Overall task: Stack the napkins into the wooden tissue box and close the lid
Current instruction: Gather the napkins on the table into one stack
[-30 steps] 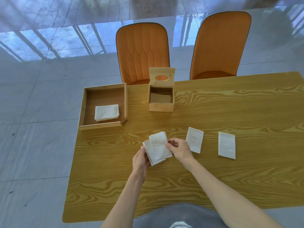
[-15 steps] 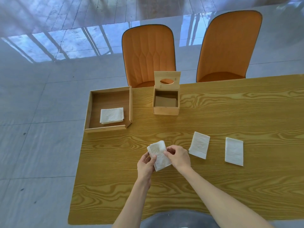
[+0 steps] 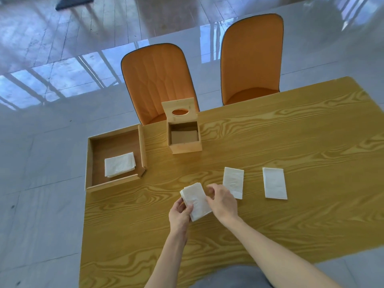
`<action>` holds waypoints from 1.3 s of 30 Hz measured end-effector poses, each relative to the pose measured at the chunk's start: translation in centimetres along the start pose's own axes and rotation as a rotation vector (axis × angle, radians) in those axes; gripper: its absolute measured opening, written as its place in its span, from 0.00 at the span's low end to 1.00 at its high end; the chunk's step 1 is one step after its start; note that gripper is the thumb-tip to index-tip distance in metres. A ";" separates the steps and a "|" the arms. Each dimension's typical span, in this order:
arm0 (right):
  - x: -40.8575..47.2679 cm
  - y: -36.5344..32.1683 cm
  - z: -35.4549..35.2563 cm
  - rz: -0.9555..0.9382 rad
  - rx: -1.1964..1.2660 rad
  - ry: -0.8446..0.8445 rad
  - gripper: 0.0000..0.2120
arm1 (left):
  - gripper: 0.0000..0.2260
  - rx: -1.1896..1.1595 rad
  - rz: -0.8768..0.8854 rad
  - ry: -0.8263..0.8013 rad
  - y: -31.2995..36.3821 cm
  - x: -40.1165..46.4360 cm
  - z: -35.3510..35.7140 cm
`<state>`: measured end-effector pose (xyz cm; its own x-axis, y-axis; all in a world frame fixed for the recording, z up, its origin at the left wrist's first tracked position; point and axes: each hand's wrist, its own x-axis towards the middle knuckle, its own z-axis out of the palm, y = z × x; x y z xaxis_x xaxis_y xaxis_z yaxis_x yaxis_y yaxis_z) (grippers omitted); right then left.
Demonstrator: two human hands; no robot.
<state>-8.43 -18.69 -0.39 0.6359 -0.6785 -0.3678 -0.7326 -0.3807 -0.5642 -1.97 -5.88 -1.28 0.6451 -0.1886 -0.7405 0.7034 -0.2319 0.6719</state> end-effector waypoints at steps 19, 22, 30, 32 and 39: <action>3.1 4.0 -4.8 0.447 -0.001 0.150 0.23 | 0.22 0.039 0.012 0.070 -0.1 -0.2 3.4; 3.5 4.6 -4.9 0.466 0.040 0.115 0.21 | 0.21 0.042 0.015 0.076 -0.2 -0.2 3.6; 3.6 5.3 -4.8 0.329 0.123 0.180 0.06 | 0.21 0.020 0.026 0.078 -0.2 -0.5 4.1; 3.4 5.3 -4.9 0.305 0.135 0.180 0.06 | 0.21 0.012 0.025 0.072 -0.3 -0.4 4.0; 3.4 4.2 -4.3 0.372 0.000 0.095 0.23 | 0.21 0.019 0.030 0.057 -0.4 -0.3 3.9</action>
<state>-10.38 -25.34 -0.84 0.3014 -0.8256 -0.4770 -0.9090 -0.0977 -0.4052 -3.61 -9.43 -1.37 0.6824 -0.1413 -0.7172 0.6778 -0.2452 0.6931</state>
